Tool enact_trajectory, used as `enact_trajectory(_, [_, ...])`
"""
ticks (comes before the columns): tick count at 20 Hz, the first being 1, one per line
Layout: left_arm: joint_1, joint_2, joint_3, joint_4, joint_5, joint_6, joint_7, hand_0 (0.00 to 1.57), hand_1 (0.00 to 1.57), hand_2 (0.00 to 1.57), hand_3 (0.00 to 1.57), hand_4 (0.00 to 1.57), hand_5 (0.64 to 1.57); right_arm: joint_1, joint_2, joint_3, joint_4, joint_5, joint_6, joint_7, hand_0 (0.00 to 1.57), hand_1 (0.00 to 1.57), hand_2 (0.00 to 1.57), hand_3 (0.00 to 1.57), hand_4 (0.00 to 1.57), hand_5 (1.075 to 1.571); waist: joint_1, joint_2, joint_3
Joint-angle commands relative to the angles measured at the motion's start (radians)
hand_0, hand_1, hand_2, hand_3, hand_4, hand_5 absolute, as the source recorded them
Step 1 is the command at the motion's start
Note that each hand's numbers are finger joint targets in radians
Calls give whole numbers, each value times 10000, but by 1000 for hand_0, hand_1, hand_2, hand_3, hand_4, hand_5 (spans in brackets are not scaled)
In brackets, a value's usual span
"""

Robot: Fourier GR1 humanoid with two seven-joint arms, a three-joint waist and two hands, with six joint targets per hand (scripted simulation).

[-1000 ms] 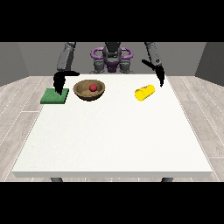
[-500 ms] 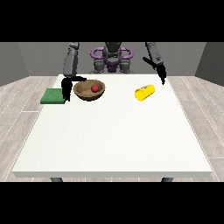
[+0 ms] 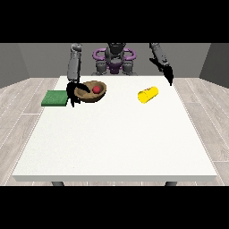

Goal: Pick the cup and pour the ball into the bowl, then pick the bowl and place it on the pad

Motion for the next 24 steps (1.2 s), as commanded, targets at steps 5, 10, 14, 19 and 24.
enact_trajectory(5, [-608,-23,-471,-544,-160,-325,-259,0,0,0,0,0,708,1550,-1338,1430,404,2668,-3389,325,1571,1571,1571,1571,1307,1566,1545,1759,370])
enact_trajectory(10, [-865,-234,-794,-571,-368,-301,-48,0,0,0,0,0,714,2044,-2299,1295,-558,2862,-4198,1225,1571,1571,1571,1571,1269,1571,2010,1493,369])
enact_trajectory(14, [-1046,-380,-846,-302,-278,-477,304,0,0,0,0,0,711,2026,-2356,1386,-1073,2681,-3997,2912,1571,1571,1571,1571,1179,1571,2164,746,387])
enact_trajectory(19, [-510,-483,-655,386,-213,-339,172,0,0,0,0,0,709,2204,-3388,2009,-1636,3144,-3236,4924,1571,1571,1571,1571,1221,1570,1748,-161,417])
enact_trajectory(24, [13,-732,-426,1184,-247,154,177,0,0,0,0,0,726,1701,-5995,2909,-2695,4218,-1596,6567,1571,1571,1571,1571,1528,1567,886,-1507,394])
